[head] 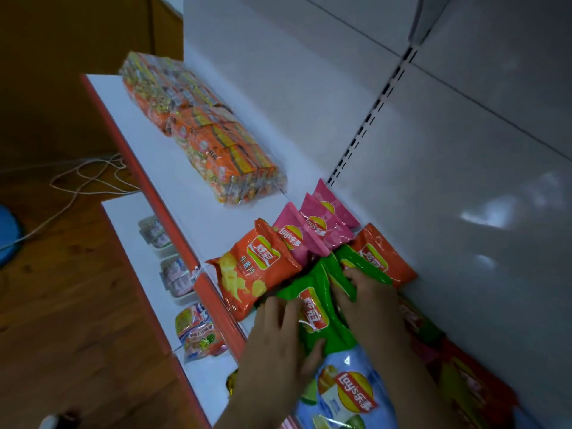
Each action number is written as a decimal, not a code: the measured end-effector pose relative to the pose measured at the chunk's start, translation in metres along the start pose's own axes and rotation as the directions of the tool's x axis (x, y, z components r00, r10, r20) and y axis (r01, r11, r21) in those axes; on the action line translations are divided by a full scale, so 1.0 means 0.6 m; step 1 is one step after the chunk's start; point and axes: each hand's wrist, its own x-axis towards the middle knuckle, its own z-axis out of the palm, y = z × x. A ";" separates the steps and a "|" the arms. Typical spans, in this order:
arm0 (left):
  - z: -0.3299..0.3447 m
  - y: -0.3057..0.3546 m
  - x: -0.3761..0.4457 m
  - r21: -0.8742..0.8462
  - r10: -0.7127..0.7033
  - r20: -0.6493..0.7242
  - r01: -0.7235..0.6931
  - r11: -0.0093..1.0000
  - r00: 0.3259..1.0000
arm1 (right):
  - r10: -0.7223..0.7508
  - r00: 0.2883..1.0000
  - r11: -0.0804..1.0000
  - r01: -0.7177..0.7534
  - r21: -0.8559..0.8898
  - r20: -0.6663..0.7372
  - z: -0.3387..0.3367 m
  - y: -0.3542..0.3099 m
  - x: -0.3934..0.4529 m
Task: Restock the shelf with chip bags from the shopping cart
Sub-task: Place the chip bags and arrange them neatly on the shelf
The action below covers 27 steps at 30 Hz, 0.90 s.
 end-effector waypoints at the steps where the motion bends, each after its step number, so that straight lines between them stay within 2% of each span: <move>1: 0.008 0.002 0.000 -0.030 -0.054 0.002 0.054 0.998 0.999 | -0.043 0.998 0.999 0.044 0.026 -0.052 -0.001 0.002 -0.001; 3: 0.018 0.008 0.008 -0.096 -0.140 0.011 0.140 0.985 0.990 | -0.106 0.986 0.994 0.107 0.004 -0.129 -0.002 0.007 -0.004; 5: 0.020 0.019 0.011 -0.134 -0.204 -0.006 0.201 0.970 0.979 | -0.096 0.986 0.995 0.098 0.009 -0.134 -0.007 0.019 -0.011; 7: 0.013 0.032 -0.004 -0.135 -0.228 -0.070 0.217 0.967 0.971 | -0.024 0.984 0.998 0.033 0.044 -0.177 -0.028 0.037 -0.020; 9: 0.005 0.052 -0.036 -0.095 -0.188 -0.086 0.180 0.979 0.978 | 0.100 0.975 0.995 -0.098 0.021 -0.199 -0.060 0.062 -0.034; 11: 0.011 0.076 -0.079 -0.061 -0.117 0.020 0.118 0.991 0.993 | 0.190 0.977 0.982 -0.191 0.000 -0.099 -0.084 0.089 -0.056; 14: 0.036 0.103 -0.120 0.049 -0.095 0.135 0.090 0.995 0.986 | 0.245 0.954 0.966 -0.255 0.041 0.172 -0.089 0.104 -0.098; 17: 0.057 0.111 -0.131 0.089 -0.135 0.175 0.121 0.989 0.975 | 0.240 0.929 0.965 -0.261 0.036 0.281 -0.091 0.113 -0.112; 20: 0.068 0.105 -0.129 0.006 -0.196 0.146 0.198 0.980 0.970 | 0.222 0.956 0.954 -0.254 0.162 0.193 -0.084 0.111 -0.103; 23: 0.067 0.115 -0.127 -0.063 -0.222 0.121 0.231 0.971 0.967 | 0.121 0.989 0.974 -0.135 0.182 0.084 -0.078 0.105 -0.091; 25: 0.050 0.137 -0.137 -0.093 -0.190 -0.012 0.188 0.978 0.982 | 0.171 0.985 0.966 -0.166 0.196 -0.009 -0.094 0.101 -0.083; 26: 0.036 0.153 -0.146 -0.156 -0.177 -0.047 0.168 0.973 0.983 | 0.220 0.974 0.945 -0.198 0.262 -0.058 -0.108 0.096 -0.077; 27: 0.024 0.171 -0.159 -0.255 -0.153 -0.022 0.143 0.956 0.988 | 0.267 0.959 0.916 -0.221 0.336 -0.096 -0.119 0.090 -0.072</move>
